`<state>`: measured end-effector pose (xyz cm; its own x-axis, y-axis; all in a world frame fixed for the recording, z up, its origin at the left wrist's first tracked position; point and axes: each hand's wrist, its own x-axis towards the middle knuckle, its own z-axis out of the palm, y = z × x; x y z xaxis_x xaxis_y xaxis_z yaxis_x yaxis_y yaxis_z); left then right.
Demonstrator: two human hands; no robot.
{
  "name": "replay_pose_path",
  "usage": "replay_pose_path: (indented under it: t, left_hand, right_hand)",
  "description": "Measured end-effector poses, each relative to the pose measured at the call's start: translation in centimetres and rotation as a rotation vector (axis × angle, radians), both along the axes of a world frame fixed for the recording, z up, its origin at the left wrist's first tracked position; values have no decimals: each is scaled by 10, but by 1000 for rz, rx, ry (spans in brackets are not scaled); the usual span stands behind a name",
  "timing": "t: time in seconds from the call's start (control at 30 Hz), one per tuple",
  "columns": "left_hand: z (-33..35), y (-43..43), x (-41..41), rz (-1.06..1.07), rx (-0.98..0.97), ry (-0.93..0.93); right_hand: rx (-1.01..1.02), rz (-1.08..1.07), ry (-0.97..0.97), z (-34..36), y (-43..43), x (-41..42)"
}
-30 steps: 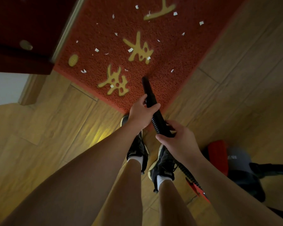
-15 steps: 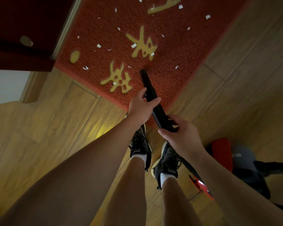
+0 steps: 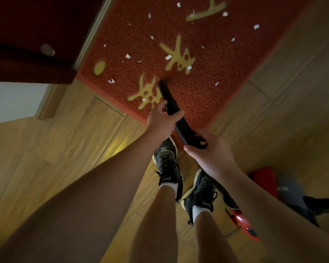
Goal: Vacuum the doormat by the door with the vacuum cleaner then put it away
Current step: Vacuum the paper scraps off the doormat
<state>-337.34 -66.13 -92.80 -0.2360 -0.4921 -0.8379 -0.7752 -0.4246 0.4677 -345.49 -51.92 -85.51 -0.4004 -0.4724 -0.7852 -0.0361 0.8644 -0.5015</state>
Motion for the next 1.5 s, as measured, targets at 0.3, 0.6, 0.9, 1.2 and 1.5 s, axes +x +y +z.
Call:
replay_pose_path:
  t: [0.3, 0.6, 0.9, 1.2, 1.5]
  left_hand:
    - [-4, -2, 13, 54, 40, -1]
    - [-3, -6, 36, 122, 16, -22]
    - [-4, 5, 49, 119, 21, -15]
    - [-9, 11, 67, 134, 12, -24]
    - [-1, 10, 75, 200, 11, -16]
  right_hand:
    - [27, 53, 3, 5, -6, 4]
    - [33, 104, -11, 2, -16, 19]
    - [64, 154, -22, 4, -11, 26]
    - [64, 159, -30, 5, -9, 37]
    - [69, 189, -51, 8, -14, 43]
